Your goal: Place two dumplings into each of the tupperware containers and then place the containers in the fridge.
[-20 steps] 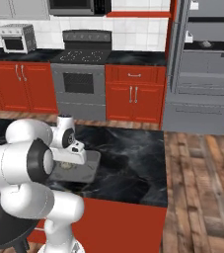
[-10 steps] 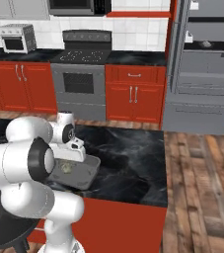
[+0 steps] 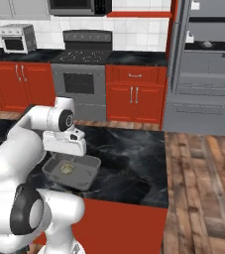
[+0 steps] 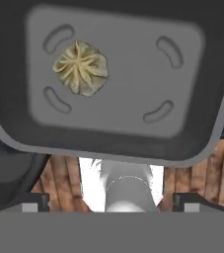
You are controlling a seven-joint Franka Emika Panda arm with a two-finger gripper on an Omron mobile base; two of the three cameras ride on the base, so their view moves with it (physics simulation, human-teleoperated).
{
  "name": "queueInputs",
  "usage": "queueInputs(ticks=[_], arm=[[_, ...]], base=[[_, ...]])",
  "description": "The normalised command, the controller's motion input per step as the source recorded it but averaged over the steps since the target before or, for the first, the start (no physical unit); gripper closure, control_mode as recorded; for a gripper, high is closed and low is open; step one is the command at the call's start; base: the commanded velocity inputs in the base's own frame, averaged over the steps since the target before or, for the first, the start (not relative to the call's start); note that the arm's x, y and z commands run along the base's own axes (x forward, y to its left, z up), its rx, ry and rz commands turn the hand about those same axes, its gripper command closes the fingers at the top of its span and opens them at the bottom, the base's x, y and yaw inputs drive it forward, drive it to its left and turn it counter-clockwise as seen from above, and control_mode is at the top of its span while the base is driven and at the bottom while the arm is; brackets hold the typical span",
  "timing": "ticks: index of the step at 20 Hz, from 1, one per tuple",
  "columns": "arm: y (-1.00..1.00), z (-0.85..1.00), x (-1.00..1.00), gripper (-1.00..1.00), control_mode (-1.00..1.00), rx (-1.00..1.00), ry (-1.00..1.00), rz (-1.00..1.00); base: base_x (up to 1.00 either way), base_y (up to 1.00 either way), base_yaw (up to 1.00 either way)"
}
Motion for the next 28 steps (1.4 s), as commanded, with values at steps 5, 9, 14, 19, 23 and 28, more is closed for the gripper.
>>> queueInputs(ticks=[5, 9, 14, 19, 23, 28], arm=[[-0.36, 0.87, -1.00, -1.00, -1.00, 0.00, -0.18, 0.02], [-0.04, 0.29, -1.00, -1.00, -1.00, 0.00, -0.33, 0.01], [0.00, 0.03, -0.53, -1.00, -1.00, 0.01, -0.15, 0.01], [0.00, 0.06, 0.03, -1.00, -1.00, 0.00, 0.02, 0.05], [0.00, 0.24, 0.04, -1.00, -1.00, 0.00, 0.00, 0.06], [-0.02, 0.31, -0.07, -1.00, -1.00, 0.00, -0.02, 0.03]], base=[[0.00, 0.00, 0.00], [0.00, 0.00, 0.00], [0.00, 0.00, 0.00], [0.00, 0.00, 0.00], [0.00, 0.00, 0.00], [0.00, 0.00, 0.00]])
